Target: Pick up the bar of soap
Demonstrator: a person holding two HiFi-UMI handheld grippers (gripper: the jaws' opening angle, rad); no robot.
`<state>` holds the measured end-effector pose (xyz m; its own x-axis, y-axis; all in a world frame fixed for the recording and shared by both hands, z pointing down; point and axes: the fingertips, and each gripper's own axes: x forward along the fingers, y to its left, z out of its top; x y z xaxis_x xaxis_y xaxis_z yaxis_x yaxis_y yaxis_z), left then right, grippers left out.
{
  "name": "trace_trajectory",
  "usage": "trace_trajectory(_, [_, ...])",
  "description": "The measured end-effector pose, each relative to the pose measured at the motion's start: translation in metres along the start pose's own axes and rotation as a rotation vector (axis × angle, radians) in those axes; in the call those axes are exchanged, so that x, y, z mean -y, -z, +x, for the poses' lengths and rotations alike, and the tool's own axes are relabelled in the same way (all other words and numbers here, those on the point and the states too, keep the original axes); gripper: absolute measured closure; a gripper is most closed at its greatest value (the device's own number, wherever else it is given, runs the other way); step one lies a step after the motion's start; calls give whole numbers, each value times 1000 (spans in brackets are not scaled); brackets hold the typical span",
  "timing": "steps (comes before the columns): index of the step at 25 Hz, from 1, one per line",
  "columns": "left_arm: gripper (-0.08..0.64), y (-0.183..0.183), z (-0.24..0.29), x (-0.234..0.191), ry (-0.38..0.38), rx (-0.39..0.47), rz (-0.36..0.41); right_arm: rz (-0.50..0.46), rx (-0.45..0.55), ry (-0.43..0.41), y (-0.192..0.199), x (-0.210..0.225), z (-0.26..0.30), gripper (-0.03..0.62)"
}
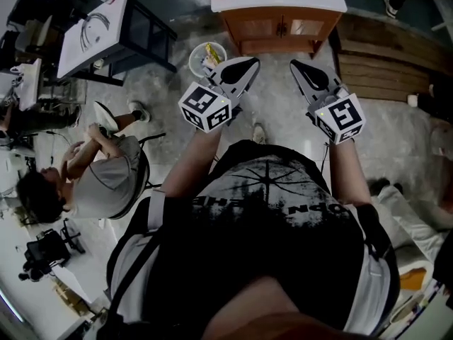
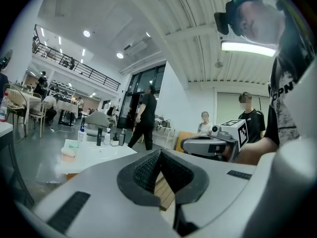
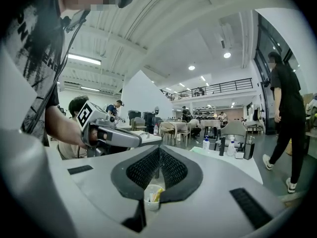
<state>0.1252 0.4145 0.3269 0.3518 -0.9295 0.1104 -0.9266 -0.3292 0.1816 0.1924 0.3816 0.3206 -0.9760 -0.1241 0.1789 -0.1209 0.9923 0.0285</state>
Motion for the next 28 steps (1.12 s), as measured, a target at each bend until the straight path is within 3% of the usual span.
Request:
trace_trajectory(12, [549,-7,26,-86,83,1,12,4,-18,77,-6,35,79,578])
trace_trajectory(28, [549,-14,47,-136,68,7,-26,6,-43,42,-15,64,121,578])
